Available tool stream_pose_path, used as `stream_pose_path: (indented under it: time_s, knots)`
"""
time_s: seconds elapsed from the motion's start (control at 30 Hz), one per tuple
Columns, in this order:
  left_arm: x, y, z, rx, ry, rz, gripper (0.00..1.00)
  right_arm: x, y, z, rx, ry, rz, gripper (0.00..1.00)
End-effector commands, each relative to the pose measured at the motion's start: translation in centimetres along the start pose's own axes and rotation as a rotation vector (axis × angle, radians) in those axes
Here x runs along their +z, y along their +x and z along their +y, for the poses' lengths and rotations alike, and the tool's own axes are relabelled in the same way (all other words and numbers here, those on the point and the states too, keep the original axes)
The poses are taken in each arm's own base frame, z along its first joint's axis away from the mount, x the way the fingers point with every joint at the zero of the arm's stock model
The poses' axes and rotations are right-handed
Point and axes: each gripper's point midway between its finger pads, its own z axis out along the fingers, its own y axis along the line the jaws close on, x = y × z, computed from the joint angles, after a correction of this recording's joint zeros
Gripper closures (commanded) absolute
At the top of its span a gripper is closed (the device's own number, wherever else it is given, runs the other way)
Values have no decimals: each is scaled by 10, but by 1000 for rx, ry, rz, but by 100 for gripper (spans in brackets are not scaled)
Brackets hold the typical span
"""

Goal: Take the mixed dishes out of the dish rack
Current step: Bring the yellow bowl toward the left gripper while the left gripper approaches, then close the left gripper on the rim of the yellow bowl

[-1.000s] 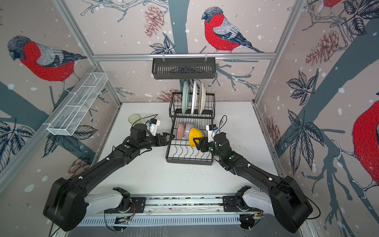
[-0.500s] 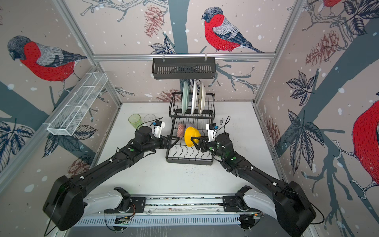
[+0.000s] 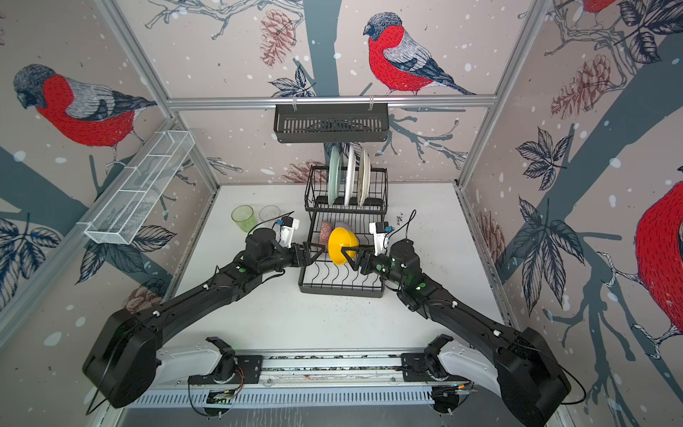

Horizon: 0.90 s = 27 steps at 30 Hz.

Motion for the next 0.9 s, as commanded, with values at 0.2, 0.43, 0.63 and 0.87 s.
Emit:
stream_pose_path:
  time_s: [0.2,0.43,0.63,0.87]
  knots:
    - [3,-10,-16,-1,83,-36,26,-2,-10,17,-8,-78,-42,36]
    - [3,-9,-16,-6,81,-37,40,-3,-8,20,-2,-99,-40,36]
    - [4,-9,-19,-8,94,-36,46,-4,-6,22,0,-111,-41,36]
    - [11,-6,-24,-6,121,-21,48,-1,-8,26,-5,-124,-34,36]
